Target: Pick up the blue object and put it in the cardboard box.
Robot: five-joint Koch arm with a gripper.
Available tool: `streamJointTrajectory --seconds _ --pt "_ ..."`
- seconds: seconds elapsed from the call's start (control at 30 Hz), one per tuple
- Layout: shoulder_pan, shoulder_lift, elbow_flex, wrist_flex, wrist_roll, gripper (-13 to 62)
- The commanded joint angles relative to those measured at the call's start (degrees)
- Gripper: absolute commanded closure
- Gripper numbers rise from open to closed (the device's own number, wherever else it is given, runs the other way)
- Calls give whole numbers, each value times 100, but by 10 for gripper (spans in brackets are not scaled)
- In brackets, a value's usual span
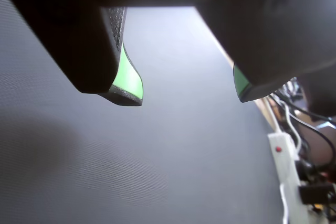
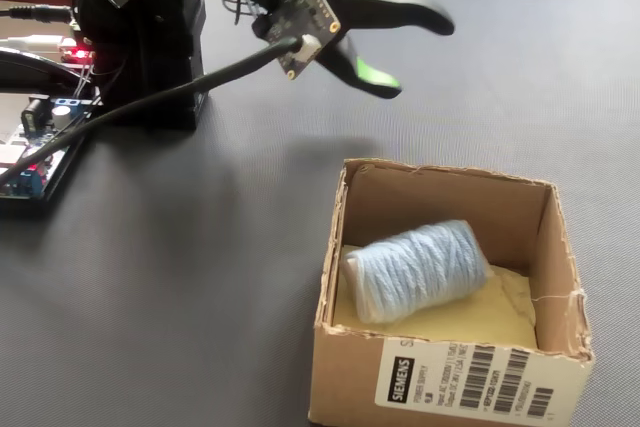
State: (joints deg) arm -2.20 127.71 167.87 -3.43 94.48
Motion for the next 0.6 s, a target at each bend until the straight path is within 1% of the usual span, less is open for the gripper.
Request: streamJointTrajectory --seconds 0.0,0.43,0.57 --pt "-62 281 0 -457 220 148" --pt "-70 765 1081 -431 211 148" --pt "-79 791 1081 255 211 148"
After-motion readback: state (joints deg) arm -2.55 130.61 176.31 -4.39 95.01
